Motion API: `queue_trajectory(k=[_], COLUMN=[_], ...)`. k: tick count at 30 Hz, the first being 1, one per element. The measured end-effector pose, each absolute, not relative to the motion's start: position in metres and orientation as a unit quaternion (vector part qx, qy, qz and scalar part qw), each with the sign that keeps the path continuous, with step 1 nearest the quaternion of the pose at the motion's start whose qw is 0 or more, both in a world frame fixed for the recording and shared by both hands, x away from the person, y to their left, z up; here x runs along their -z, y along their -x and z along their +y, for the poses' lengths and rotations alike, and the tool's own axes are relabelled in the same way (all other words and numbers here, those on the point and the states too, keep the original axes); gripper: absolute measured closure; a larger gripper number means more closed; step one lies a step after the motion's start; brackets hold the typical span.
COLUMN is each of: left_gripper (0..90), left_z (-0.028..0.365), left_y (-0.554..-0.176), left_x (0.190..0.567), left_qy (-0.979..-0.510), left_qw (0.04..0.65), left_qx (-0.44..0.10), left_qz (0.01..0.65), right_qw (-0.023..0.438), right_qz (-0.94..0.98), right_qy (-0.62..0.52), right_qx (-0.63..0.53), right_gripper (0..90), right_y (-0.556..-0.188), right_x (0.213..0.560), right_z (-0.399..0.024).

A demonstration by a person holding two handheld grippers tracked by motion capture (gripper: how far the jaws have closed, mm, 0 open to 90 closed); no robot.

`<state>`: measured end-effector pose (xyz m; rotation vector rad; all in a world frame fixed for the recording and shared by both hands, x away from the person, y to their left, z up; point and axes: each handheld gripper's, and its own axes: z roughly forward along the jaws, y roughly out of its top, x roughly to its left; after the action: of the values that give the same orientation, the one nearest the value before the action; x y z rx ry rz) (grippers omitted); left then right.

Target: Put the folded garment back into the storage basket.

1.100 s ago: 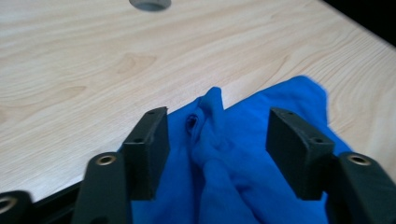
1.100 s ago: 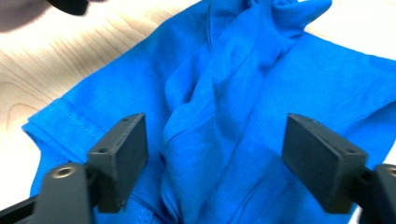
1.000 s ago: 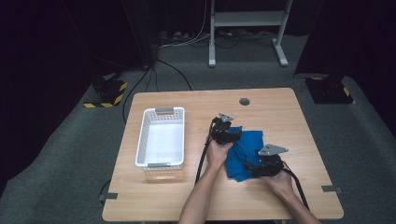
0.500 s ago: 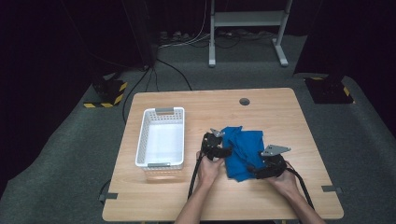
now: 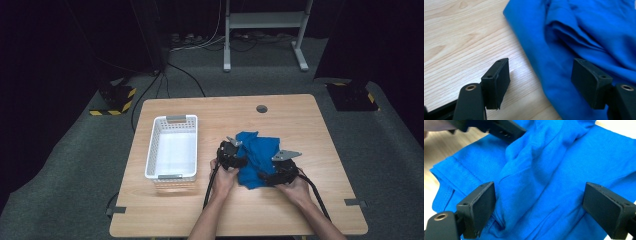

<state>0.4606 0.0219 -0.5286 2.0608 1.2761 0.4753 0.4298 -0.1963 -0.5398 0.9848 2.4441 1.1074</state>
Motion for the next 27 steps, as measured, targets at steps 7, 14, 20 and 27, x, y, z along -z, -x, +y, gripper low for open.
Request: queue_trajectory(k=[7, 14, 20, 27], left_gripper=[29.3, 29.4, 29.0, 26.2], left_z=[0.021, 0.016, 0.021, 0.021], left_y=[-0.443, -0.44, -0.437, -0.436], left_x=[0.521, 0.533, 0.536, 0.532], left_qy=[-0.788, -0.796, -0.796, -0.794], left_qw=[0.351, 0.344, 0.352, 0.359], left_qx=[-0.178, -0.18, -0.189, -0.177], left_qz=[0.473, 0.465, 0.454, 0.457], right_qw=[0.16, 0.174, 0.175, 0.176], right_qz=[0.833, 0.834, 0.83, 0.824], right_qy=[-0.356, -0.372, -0.383, -0.387], right_qx=[-0.391, -0.37, -0.367, -0.375], right_gripper=[13.1, 12.8, 12.7, 13.3], right_y=[-0.432, -0.437, -0.435, -0.429], right_x=[0.535, 0.54, 0.54, 0.536], right_z=[-0.188, -0.185, -0.205, -0.219])
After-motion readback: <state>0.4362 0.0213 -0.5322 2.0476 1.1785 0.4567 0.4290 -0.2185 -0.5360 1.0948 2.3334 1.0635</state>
